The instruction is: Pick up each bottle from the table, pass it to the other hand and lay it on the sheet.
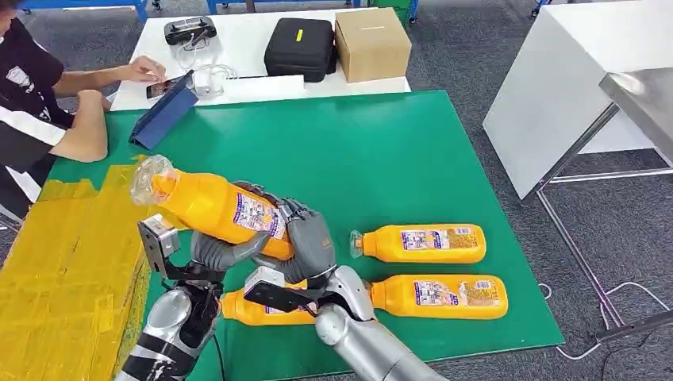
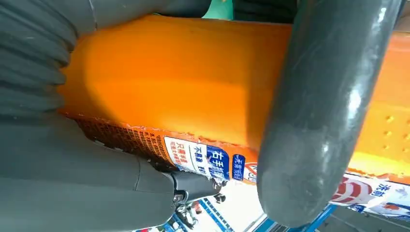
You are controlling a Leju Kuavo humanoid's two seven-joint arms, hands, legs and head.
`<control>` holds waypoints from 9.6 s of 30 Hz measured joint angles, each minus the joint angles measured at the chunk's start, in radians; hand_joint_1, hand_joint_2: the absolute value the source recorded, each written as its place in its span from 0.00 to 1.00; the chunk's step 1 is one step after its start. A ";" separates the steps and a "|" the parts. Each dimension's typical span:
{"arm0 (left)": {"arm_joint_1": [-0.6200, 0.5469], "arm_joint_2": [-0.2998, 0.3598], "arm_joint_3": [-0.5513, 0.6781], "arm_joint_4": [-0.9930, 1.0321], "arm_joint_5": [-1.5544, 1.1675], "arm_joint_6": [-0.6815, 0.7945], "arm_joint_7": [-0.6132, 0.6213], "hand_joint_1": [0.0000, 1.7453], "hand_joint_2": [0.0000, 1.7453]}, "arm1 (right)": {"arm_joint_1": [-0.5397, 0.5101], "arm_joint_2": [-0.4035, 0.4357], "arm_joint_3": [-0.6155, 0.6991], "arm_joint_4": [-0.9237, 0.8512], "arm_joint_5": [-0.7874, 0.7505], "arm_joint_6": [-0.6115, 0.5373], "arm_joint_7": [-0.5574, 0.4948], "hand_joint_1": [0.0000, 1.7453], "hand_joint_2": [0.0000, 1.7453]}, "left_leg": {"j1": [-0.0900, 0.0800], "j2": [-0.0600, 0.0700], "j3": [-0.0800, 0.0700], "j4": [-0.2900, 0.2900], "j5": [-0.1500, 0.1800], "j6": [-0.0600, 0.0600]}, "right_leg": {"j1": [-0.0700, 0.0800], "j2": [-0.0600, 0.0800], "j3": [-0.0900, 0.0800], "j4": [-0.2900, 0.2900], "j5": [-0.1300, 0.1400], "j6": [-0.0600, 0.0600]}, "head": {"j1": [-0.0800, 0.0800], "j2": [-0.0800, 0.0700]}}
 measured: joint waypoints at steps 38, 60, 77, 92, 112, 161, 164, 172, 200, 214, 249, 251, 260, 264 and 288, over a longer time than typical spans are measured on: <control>-0.001 0.000 0.000 0.000 0.000 0.000 0.000 1.00 1.00 | -0.001 0.000 0.000 0.002 0.000 0.000 0.000 1.00 1.00 | 0.000 0.000 0.000 0.000 0.000 0.000 | 0.000 0.000 0.000 0.000 0.000 0.000 | 0.000 0.000; -0.179 0.124 0.270 0.269 -1.202 0.851 0.429 1.00 1.00 | 0.123 -0.081 -0.055 -0.369 -0.151 0.174 0.091 0.00 1.00 | 0.003 0.017 -0.006 0.002 0.005 -0.003 | 0.003 0.016 -0.013 0.001 0.008 -0.006 | -0.012 0.000; -0.229 0.127 0.341 0.413 -1.542 0.784 0.423 1.00 1.00 | 0.156 -0.105 -0.066 -0.493 -0.144 0.171 0.079 0.00 1.00 | 0.003 -0.004 -0.006 0.000 0.005 -0.004 | 0.003 -0.004 -0.005 0.002 0.002 -0.004 | -0.005 0.000; -0.248 0.121 0.339 0.507 -1.574 0.765 0.458 1.00 1.00 | 0.152 -0.117 -0.051 -0.484 -0.037 0.233 0.143 0.00 1.00 | 0.003 -0.004 -0.006 0.000 0.005 -0.004 | 0.003 -0.004 -0.005 0.002 0.002 -0.004 | -0.005 0.000; -0.356 0.190 0.217 0.786 -1.770 0.480 0.836 1.00 1.00 | 0.076 -0.151 0.059 -0.399 0.107 0.412 0.226 0.00 0.00 | 0.004 -0.005 -0.006 0.000 0.005 -0.004 | 0.003 -0.004 -0.005 0.002 0.002 -0.004 | -0.005 0.000; -0.010 0.093 0.304 0.149 -0.668 0.269 -0.135 0.00 1.00 | 0.103 -0.407 0.221 -0.361 0.161 0.544 0.250 0.00 0.00 | 0.005 0.000 -0.004 0.000 0.003 -0.005 | 0.005 -0.001 -0.005 0.001 0.003 -0.007 | -0.005 0.000; 0.020 0.091 0.288 0.087 -0.647 0.259 -0.154 0.00 1.00 | 0.103 -0.416 0.232 -0.348 0.177 0.547 0.268 0.00 0.00 | 0.005 0.000 -0.005 0.000 0.003 -0.005 | 0.005 -0.001 -0.005 0.001 0.003 -0.007 | -0.005 0.000; 0.088 0.075 0.231 -0.083 -0.556 0.192 -0.217 0.00 1.00 | 0.071 -0.355 0.245 -0.236 0.269 0.530 0.377 0.00 0.00 | 0.005 0.001 -0.003 0.000 0.003 -0.005 | 0.005 0.000 -0.004 0.001 0.003 -0.007 | -0.005 0.000; 0.137 0.061 0.112 -0.309 -0.523 0.142 -0.239 0.00 1.00 | -0.082 -0.130 0.225 0.160 0.352 0.462 0.445 1.00 0.00 | 0.006 0.007 0.014 0.000 0.001 -0.009 | 0.006 0.007 0.009 0.000 0.003 -0.009 | -0.005 0.000; 0.199 0.061 0.103 -0.377 -0.517 0.141 -0.220 0.00 1.00 | 0.130 -0.127 0.016 -0.081 0.291 0.164 0.367 1.00 1.00 | 0.006 0.003 0.002 0.000 0.000 -0.008 | 0.005 0.005 0.001 0.001 0.002 -0.008 | -0.005 0.000; 0.222 0.061 0.103 -0.388 -0.498 0.147 -0.186 0.00 1.00 | 0.314 -0.178 -0.120 -0.512 0.191 0.215 0.086 0.00 1.00 | 0.006 0.001 0.001 0.000 0.000 -0.008 | 0.005 0.005 -0.001 0.001 0.002 -0.008 | -0.005 0.000; 0.222 0.062 0.103 -0.388 -0.498 0.147 -0.186 0.00 1.00 | 0.314 -0.183 -0.114 -0.518 0.191 0.215 0.086 0.00 0.00 | 0.006 0.001 0.001 0.000 0.000 -0.008 | 0.005 0.005 -0.001 0.001 0.002 -0.008 | -0.005 0.000; 0.190 0.063 0.103 -0.369 -0.492 0.120 -0.189 0.00 1.00 | 0.254 -0.277 0.026 -0.516 0.307 0.415 0.090 0.00 1.00 | 0.006 0.001 0.001 0.000 0.000 -0.008 | 0.005 0.005 -0.001 0.001 0.002 -0.008 | -0.005 0.000; 0.152 0.062 0.103 -0.330 -0.483 0.111 -0.197 0.00 1.00 | 0.189 -0.336 0.116 -0.484 0.261 0.491 0.032 0.00 1.00 | 0.006 0.001 0.001 0.000 0.000 -0.008 | 0.005 0.005 -0.001 0.001 0.003 -0.007 | -0.005 0.000; 0.095 0.053 0.102 -0.204 -0.464 0.135 -0.198 0.00 1.00 | -0.038 -0.383 0.339 -0.124 0.330 0.518 0.264 0.00 1.00 | 0.006 0.002 0.001 0.000 0.000 -0.008 | 0.005 0.005 -0.001 0.001 0.003 -0.007 | -0.005 0.000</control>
